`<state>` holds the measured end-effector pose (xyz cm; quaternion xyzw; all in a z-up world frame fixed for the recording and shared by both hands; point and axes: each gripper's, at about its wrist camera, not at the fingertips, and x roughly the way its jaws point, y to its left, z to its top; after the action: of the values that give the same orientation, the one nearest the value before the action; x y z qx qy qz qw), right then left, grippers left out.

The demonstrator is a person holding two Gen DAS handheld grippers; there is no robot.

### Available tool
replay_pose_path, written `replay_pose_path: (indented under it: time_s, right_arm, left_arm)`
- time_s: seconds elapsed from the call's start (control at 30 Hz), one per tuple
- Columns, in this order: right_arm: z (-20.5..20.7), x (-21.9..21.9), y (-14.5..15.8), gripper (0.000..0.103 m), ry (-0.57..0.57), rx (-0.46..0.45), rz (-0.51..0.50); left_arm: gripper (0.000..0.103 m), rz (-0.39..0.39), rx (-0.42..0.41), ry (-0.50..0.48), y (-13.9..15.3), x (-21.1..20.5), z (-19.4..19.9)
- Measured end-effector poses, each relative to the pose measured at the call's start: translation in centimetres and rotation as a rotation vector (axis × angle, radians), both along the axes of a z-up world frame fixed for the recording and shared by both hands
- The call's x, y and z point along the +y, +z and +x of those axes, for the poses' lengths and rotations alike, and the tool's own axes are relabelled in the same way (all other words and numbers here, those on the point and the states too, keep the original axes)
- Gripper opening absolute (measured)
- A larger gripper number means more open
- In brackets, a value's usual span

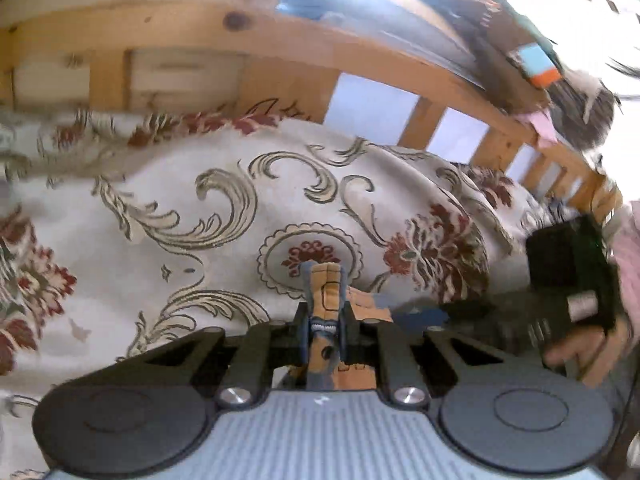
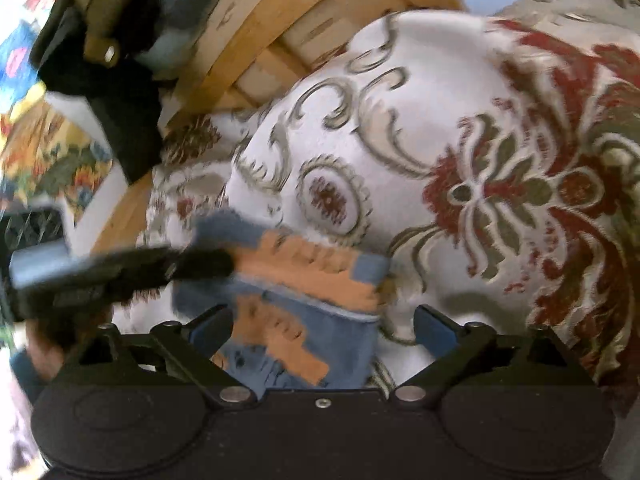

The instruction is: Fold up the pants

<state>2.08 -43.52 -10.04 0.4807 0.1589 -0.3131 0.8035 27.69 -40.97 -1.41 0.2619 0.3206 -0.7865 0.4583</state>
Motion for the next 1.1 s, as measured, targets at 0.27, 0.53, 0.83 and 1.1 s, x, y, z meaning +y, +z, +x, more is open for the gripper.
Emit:
replay_pose_path:
  time_s: [0.27, 0.53, 0.83, 1.1]
  right_arm:
    - [-0.7, -1.9, -0.9, 0.086, -0.069, -0.041, 0.096]
    - [-0.8, -2.6, -1.5, 0.072, -0.063, -0.098, 0.15]
    - [1.4, -3.2, -1.5, 0.048, 0.038, -0.053, 0.146]
    - [1.6, -4.1, -2.3, 0.044, 0.009, -0.078, 0.19]
  left_arm:
    - [0.015, -0.056, -0.148, -0.066, 0.4, 1.9, -2.4]
    - [0.015, -0.173, -0.304, -0.169, 2.6, 5.0, -5.3]
    - [0.015, -0.073, -0.342, -0.034, -0.6, 3.0, -3.1]
    - [0.015, -0.006, -0.348, 0.009, -3.5, 1.7, -0.8]
